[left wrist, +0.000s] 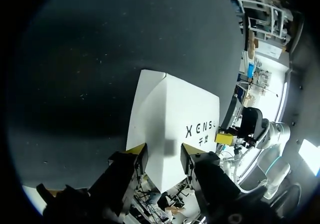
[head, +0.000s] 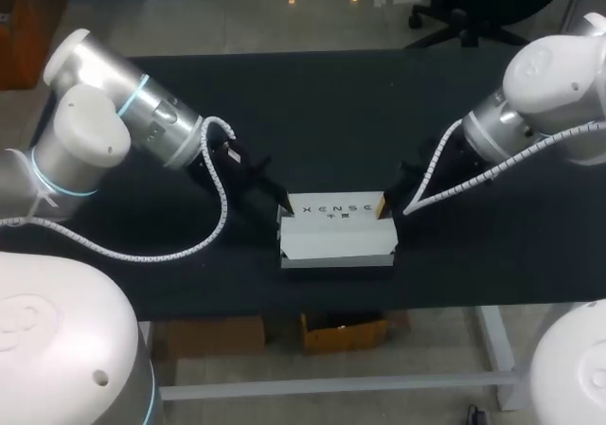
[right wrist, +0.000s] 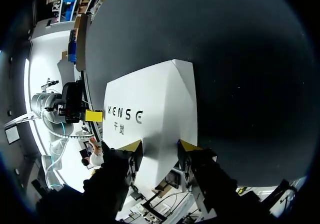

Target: Assemble the packaging by folding the flat box into shape, placing the metal phone stand inside, and closing the box properly

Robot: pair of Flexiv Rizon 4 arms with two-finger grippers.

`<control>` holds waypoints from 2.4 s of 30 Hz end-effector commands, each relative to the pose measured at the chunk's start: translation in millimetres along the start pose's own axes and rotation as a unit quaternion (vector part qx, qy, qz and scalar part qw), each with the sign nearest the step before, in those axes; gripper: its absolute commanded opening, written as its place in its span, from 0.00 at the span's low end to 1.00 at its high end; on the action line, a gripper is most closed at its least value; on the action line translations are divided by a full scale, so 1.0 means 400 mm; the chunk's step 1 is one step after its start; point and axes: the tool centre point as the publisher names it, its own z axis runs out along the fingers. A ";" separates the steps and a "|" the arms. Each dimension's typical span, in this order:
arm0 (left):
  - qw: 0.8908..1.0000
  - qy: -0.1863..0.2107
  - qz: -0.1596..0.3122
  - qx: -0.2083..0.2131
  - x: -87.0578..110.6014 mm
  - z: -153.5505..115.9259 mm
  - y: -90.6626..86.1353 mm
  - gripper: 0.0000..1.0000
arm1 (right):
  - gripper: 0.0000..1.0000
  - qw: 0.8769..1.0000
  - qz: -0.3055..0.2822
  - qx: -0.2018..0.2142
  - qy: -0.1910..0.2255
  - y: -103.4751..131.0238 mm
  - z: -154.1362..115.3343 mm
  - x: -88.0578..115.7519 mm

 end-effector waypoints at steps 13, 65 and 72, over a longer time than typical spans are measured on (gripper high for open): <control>1.000 0.001 -0.005 0.000 0.019 -0.009 0.001 0.47 | 0.47 1.000 0.002 0.007 0.004 0.003 0.001 0.010; 1.000 -0.007 -0.002 -0.005 -0.008 -0.016 0.004 0.51 | 0.46 1.000 0.013 0.004 0.009 0.013 -0.002 0.001; 1.000 -0.018 0.007 -0.004 -0.015 -0.013 0.004 0.51 | 0.45 1.000 0.017 0.004 0.010 0.010 0.002 -0.007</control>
